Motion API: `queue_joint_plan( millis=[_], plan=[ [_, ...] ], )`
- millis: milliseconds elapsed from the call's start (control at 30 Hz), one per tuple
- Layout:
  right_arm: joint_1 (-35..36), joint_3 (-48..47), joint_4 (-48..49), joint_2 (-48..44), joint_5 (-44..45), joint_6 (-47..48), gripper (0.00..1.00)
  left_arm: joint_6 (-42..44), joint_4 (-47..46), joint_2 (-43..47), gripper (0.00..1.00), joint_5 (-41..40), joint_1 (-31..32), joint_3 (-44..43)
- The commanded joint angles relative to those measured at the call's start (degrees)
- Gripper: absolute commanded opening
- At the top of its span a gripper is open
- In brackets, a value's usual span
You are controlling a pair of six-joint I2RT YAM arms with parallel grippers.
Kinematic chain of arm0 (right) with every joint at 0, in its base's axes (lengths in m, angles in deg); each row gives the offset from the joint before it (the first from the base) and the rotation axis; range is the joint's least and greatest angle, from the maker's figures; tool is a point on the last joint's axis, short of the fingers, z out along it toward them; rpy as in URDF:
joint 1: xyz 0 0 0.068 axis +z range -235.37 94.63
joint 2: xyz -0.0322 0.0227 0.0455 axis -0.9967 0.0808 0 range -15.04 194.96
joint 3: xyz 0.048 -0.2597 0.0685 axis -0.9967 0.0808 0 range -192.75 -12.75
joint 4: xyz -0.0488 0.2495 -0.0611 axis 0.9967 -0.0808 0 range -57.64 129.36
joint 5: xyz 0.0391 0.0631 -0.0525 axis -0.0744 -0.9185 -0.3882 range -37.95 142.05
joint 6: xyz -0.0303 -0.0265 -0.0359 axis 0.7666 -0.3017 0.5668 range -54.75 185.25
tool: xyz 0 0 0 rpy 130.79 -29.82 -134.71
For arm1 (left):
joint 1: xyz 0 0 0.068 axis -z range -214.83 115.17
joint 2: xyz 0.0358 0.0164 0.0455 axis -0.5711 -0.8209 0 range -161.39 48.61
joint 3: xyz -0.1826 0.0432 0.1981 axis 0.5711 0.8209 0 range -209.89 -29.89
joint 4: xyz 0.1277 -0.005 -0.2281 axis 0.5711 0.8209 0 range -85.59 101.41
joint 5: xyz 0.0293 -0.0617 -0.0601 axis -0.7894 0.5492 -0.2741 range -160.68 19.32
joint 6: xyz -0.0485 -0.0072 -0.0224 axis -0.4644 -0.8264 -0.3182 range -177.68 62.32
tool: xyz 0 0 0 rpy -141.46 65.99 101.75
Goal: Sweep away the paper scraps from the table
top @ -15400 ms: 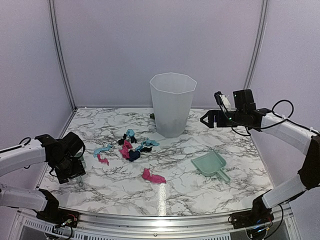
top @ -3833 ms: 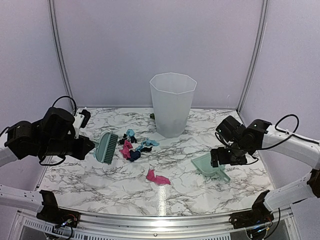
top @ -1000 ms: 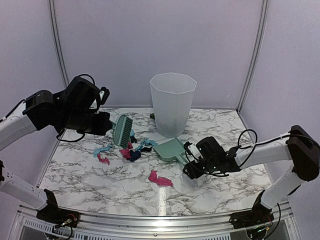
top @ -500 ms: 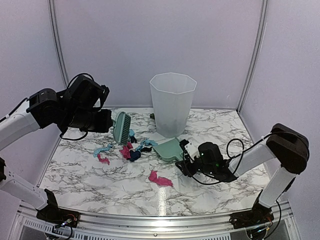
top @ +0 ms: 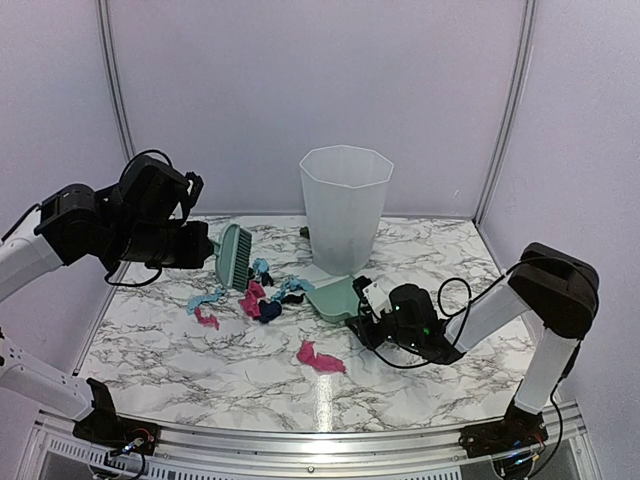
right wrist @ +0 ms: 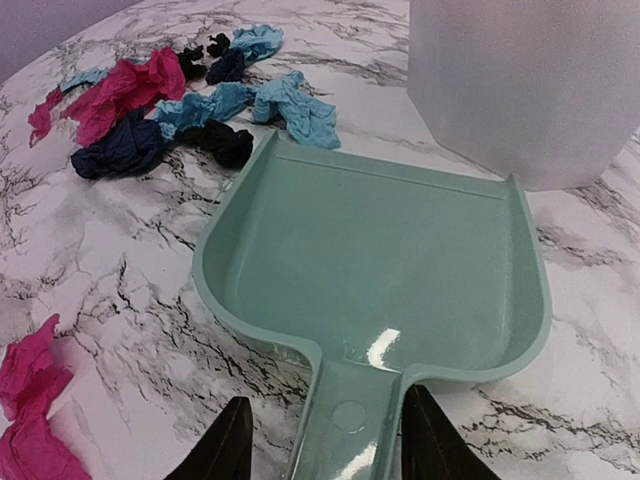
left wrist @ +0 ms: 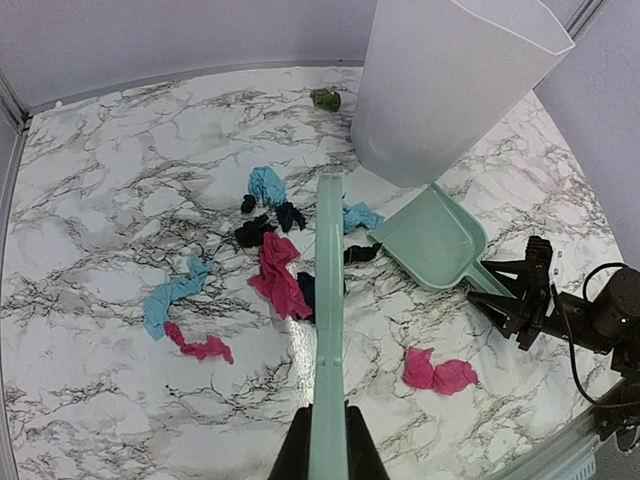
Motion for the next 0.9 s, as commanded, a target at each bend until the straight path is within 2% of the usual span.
queue_joint_plan(
  millis=[0,300,733,867],
  plan=[
    [0.37,-1.66,2.08,0.58,0.85,-1.08,0.40,-0.30,0.47,1.60,0.00,-0.71,-0.25,0.95],
    [0.34,-3.28,-0.29,0.75,0.59,-1.65,0.20,-0.46,0.42,2.84,0.00,-0.37,-0.30,2.19],
    [0.33,-6.75,-10.30,-5.57,4.14,-1.70,0.01,-2.03,0.61,8.24,0.00,-2.50,-0.30,6.05],
    [0.33,-8.54,-16.59,-9.27,3.83,-0.01,0.00,-1.76,0.71,9.46,0.00,-2.93,-0.30,6.76]
  ],
)
